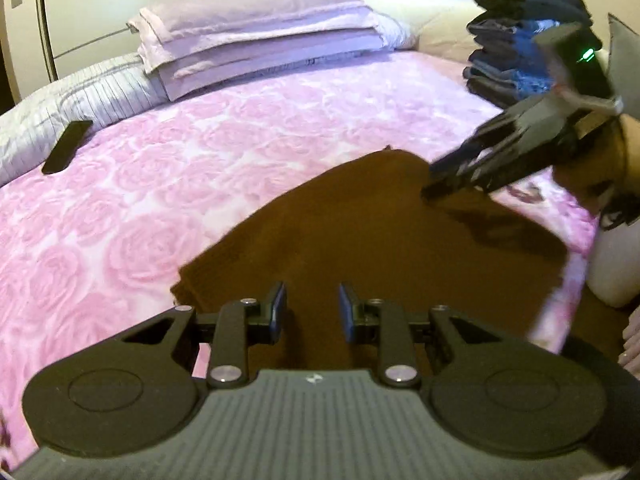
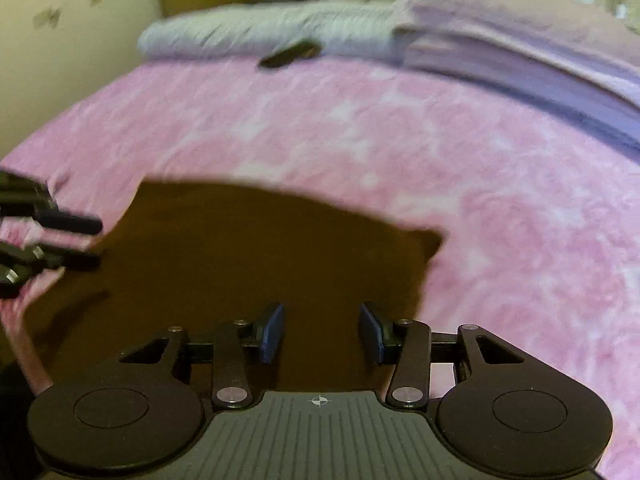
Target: Fold clothes
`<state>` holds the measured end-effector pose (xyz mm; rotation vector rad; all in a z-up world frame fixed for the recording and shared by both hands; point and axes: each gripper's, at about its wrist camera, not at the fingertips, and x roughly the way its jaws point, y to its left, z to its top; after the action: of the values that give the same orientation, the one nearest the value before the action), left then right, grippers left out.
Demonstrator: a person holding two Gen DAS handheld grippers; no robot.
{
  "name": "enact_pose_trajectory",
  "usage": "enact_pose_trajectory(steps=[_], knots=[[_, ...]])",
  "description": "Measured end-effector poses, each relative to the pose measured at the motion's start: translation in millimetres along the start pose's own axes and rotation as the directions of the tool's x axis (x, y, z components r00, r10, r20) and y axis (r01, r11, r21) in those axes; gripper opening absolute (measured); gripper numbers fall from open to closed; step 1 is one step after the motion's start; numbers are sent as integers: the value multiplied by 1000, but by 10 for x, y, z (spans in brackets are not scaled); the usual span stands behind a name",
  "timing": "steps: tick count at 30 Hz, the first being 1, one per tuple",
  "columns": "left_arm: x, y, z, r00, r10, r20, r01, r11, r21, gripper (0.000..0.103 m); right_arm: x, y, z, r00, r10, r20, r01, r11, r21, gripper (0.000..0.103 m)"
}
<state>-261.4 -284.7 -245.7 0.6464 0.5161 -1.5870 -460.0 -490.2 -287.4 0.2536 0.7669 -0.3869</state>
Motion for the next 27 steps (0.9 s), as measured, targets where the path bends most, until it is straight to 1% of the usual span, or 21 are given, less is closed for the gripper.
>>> enact_pose_trajectory(steps=[2,3,6,7,8,10,12,14,16,17,19,21,23,26,27], knots=[[131,120,57,1000,-1,-10,1,1000,-15,23,16,-120,72,999,8,37,-9,999,40,45],[208,181,75,1000,-1,-21,1,1000,-23,23,73,-154,103,999,9,31,-11,999,42,45],[451,349,63,997,13,-74,-16,999,-38,24,353,-266,160,1000,5,-25,-4,999,41,45],[503,401,45,997,8,-78,-12,999,-52,26,406,-317,159,1000,7,-25,-6,998,55,45],[536,455,27,997,-6,-74,1,997,-72,28,439,-371,154,1000,11,-15,-10,997,74,45],[556,546,4,997,-28,-68,20,994,-112,28,459,-437,143,1000,8,-2,-8,995,100,45],[533,563,7,997,-27,-67,19,993,-117,28,426,-467,135,1000,1,5,-2,994,108,45],[474,532,17,998,-4,-65,-3,994,-110,28,344,-466,147,1000,-9,16,7,994,113,45],[348,474,27,998,38,-57,-43,995,-91,27,148,-411,142,999,-19,45,14,994,108,45],[270,440,28,997,55,-47,-59,995,-82,25,23,-356,127,998,-9,64,3,996,93,45],[72,359,7,998,65,-17,-66,995,-73,25,-227,-205,50,996,22,88,-27,998,52,45],[-124,246,-59,999,51,4,-50,996,-67,25,-442,-4,-96,995,44,91,-44,999,-5,45],[-242,106,-163,999,36,3,-36,998,-49,25,-558,176,-284,995,65,73,-61,997,-54,45],[-179,-99,-366,997,37,-68,-37,999,7,26,-489,348,-586,999,31,-38,-35,994,-107,45],[-174,-153,-421,996,49,-78,-47,999,24,26,-512,379,-648,999,18,-39,-22,994,-107,45]])
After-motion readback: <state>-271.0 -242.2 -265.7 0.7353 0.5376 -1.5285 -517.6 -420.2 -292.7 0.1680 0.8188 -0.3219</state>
